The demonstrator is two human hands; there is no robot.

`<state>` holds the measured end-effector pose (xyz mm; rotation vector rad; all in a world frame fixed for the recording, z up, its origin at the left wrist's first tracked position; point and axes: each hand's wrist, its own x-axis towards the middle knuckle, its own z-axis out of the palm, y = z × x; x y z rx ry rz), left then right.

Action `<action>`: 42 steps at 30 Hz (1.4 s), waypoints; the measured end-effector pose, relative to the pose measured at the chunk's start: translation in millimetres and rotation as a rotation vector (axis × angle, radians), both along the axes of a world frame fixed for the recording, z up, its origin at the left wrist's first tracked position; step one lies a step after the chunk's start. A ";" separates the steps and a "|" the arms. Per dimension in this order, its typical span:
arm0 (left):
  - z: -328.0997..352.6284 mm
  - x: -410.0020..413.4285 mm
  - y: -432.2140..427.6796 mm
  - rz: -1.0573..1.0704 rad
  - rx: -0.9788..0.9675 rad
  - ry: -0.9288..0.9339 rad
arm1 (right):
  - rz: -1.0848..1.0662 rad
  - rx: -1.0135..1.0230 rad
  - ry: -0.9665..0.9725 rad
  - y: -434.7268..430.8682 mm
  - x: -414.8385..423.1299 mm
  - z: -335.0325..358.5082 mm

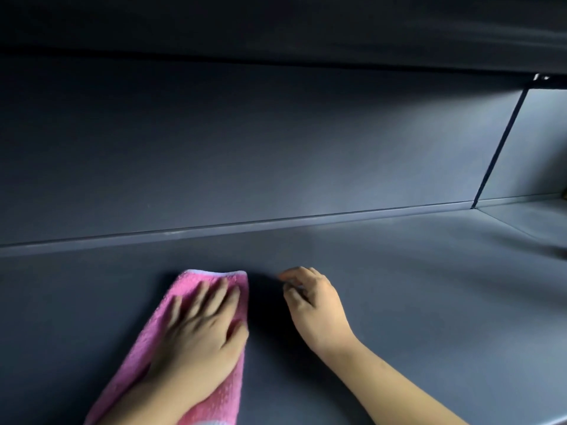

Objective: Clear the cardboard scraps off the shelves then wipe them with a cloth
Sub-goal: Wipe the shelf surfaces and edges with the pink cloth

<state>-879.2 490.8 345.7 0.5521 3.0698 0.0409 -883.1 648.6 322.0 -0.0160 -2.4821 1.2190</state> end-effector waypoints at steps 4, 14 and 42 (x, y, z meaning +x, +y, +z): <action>-14.7 8.4 28.9 -0.307 0.063 0.021 | -0.036 -0.011 0.018 1.6 -2.1 -0.4; -11.9 -36.5 35.3 -0.273 0.213 0.008 | -0.046 0.166 -0.017 -4.3 0.6 2.7; -13.0 -41.7 -45.0 0.237 0.064 -0.005 | -0.002 0.293 -0.049 -5.8 3.3 1.4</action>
